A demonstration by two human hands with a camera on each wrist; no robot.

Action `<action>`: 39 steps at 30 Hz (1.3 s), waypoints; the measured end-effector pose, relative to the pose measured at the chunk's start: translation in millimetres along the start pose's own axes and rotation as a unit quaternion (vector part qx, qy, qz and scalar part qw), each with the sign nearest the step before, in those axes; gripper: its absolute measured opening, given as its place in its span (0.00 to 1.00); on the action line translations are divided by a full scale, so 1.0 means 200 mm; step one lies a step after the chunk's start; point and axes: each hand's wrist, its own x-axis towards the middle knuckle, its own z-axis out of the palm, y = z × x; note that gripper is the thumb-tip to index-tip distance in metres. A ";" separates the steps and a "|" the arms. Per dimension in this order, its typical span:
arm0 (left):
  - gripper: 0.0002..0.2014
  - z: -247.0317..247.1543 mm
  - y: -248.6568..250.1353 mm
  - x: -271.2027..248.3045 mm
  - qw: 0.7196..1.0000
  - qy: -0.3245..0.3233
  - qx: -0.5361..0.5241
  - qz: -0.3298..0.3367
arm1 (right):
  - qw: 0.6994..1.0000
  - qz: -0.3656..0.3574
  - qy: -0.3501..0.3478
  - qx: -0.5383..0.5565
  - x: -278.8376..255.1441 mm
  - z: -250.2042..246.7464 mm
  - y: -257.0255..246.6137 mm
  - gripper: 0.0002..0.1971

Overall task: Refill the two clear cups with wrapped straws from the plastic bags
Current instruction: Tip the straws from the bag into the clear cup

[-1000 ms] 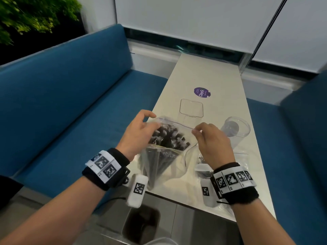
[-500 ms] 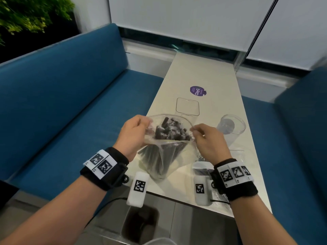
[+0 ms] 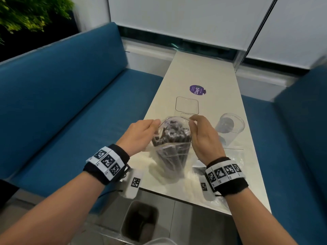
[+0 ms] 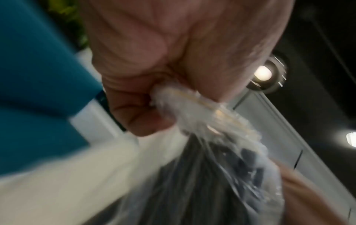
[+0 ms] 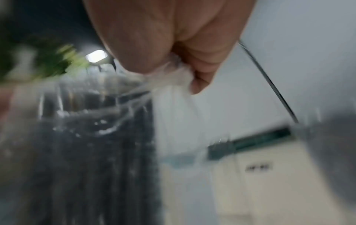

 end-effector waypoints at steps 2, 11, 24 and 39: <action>0.28 0.00 -0.04 0.00 0.998 0.054 0.034 0.019 | 0.999 -0.040 0.001 -0.009 -0.02 -0.01 0.05 0.14; 0.21 -0.03 -0.05 0.03 0.988 0.075 0.102 0.088 | 0.982 0.122 0.005 0.142 0.01 -0.05 0.10 0.10; 0.10 0.05 -0.06 0.08 0.869 0.067 -0.443 -0.209 | 0.965 0.194 -0.135 0.114 0.00 -0.06 0.06 0.15; 0.19 -0.01 -0.15 0.04 0.908 -0.013 -0.394 -0.143 | 0.926 0.260 -0.019 0.274 -0.02 0.03 0.02 0.16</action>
